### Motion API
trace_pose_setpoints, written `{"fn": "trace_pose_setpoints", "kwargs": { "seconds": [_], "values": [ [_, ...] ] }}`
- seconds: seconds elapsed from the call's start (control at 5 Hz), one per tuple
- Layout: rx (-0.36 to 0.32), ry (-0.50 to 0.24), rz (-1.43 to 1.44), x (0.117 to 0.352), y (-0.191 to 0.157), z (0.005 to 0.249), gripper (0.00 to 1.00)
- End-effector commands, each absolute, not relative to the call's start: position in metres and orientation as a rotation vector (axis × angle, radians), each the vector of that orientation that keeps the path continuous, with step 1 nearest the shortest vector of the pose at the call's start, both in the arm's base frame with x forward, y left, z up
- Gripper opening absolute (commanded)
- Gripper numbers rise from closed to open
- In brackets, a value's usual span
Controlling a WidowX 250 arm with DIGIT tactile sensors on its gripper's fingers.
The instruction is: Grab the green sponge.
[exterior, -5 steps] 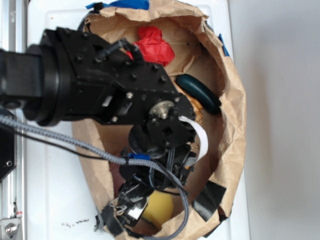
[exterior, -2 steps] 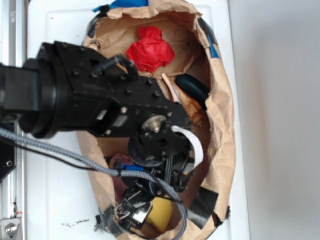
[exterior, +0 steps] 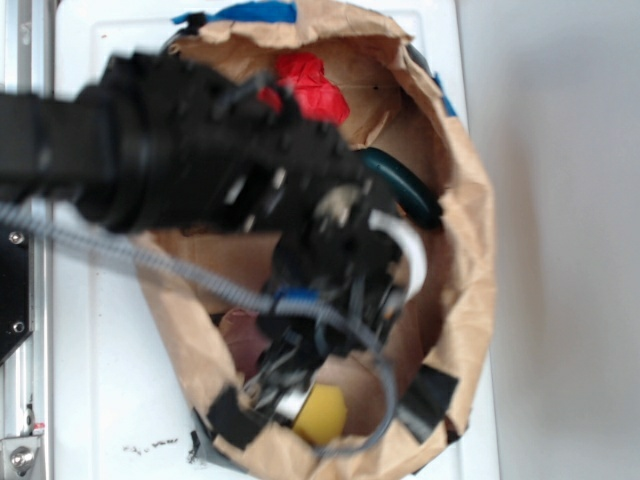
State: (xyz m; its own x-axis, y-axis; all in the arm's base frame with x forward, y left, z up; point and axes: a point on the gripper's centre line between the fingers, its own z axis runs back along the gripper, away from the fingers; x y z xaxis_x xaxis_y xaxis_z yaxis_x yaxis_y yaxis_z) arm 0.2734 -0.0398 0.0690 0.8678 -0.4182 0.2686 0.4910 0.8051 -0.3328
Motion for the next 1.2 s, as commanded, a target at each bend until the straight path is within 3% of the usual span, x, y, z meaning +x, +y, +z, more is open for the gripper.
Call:
{"fn": "trace_pose_setpoints", "kwargs": {
  "seconds": [0.0,0.2,0.4,0.6,1.0],
  "values": [
    [-0.287,-0.226,-0.469,0.285,-0.038,0.064,1.0],
    [-0.244,-0.21,-0.511,0.276,-0.049,0.056,1.0],
    [-0.28,-0.192,-0.596,0.254,-0.067,0.06,1.0],
    [-0.339,-0.22,-0.61,0.245,-0.07,0.081,1.0],
    [-0.377,-0.233,-0.59,0.247,-0.073,0.09,1.0]
  ]
}}
